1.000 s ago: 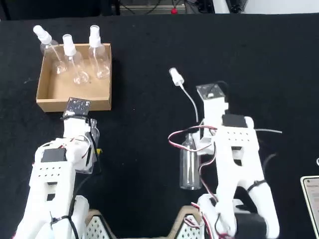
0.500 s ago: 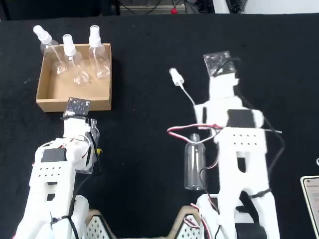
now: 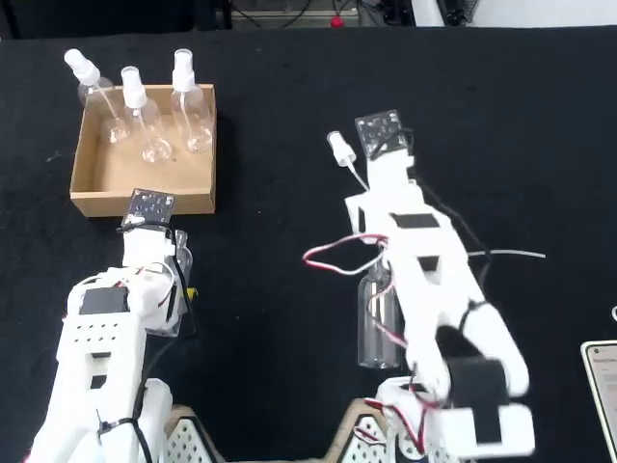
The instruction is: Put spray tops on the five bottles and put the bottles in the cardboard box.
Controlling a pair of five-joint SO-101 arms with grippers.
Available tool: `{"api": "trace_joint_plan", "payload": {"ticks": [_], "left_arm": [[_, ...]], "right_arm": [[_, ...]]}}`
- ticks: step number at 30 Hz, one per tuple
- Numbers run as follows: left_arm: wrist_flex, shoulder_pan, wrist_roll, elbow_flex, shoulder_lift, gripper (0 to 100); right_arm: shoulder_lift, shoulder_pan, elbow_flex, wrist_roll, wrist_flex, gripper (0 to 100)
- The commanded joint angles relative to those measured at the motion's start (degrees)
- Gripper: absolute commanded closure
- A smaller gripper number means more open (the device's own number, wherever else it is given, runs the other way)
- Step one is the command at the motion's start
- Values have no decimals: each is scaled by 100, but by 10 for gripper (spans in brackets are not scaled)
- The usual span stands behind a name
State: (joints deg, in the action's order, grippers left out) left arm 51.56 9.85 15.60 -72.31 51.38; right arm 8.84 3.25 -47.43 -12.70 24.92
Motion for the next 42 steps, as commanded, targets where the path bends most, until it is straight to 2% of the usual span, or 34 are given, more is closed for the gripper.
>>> {"api": "trace_joint_plan", "payload": {"ticks": [1,5,9,13,18,27,30,37,42], "left_arm": [[-88,57,-18,40,114,794],[-88,57,-18,40,114,794],[-88,57,-18,40,114,794],[-88,57,-18,40,114,794],[-88,57,-18,40,114,794],[-97,57,-18,40,114,794],[-97,57,-18,40,114,794],[-88,57,-18,40,114,794],[-88,66,18,40,114,794]], "right_arm": [[-400,70,549,0,-167,847],[-796,35,796,0,-167,870],[-1051,-114,1024,-9,-167,992],[-1042,-378,1051,-9,-149,987],[-268,-334,1077,-18,932,988],[2308,818,989,-26,2901,988],[2888,1240,567,-26,3253,988],[3626,1688,-927,-677,3077,988],[3987,2075,-1226,-747,2778,988]]}}
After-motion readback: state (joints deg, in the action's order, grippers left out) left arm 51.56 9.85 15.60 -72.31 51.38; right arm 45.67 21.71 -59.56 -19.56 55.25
